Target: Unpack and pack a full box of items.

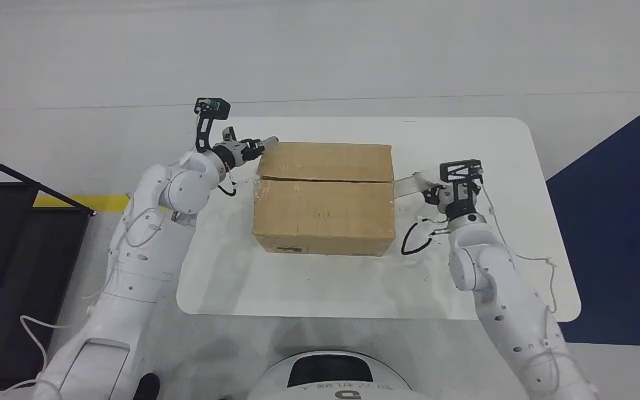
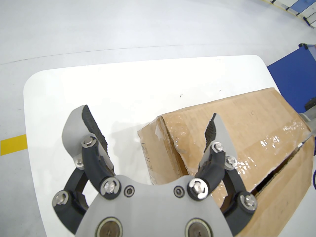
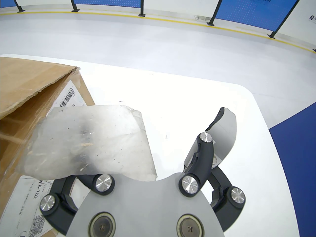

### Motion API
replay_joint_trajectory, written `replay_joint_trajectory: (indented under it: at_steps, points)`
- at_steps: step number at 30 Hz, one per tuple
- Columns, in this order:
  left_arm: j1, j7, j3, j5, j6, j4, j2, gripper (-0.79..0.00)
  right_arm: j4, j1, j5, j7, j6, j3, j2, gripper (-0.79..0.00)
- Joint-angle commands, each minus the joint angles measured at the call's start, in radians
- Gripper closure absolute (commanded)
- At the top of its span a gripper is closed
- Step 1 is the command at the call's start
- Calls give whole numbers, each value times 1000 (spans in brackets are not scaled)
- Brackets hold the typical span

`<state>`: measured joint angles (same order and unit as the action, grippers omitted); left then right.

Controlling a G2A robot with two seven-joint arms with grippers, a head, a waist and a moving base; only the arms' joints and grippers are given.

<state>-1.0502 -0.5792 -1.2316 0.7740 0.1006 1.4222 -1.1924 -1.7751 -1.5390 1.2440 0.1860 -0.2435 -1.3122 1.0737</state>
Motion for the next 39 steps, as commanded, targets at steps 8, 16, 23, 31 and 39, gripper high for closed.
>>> replay_joint_trajectory:
  at_steps: [8, 16, 23, 31, 39]
  points:
    - [-94, 26, -20, -6, 62, 191, 9, -785, -45, -33, 51, 20, -35, -10, 8, -785]
    - [-95, -63, 19, 95, 157, 141, 18, -785, -72, -46, 74, 48, -32, -23, 14, -785]
    - [-99, -52, 52, 115, 186, 137, 16, -785, -112, -66, 95, 73, -33, -37, 19, -785]
    - [-96, -43, 70, 133, 196, 112, 15, -785, -187, -85, 113, 134, -15, -37, 25, -785]
    - [-92, -39, 73, 132, 199, 100, 14, -785, -272, -47, 205, 309, 4, 15, 34, -785]
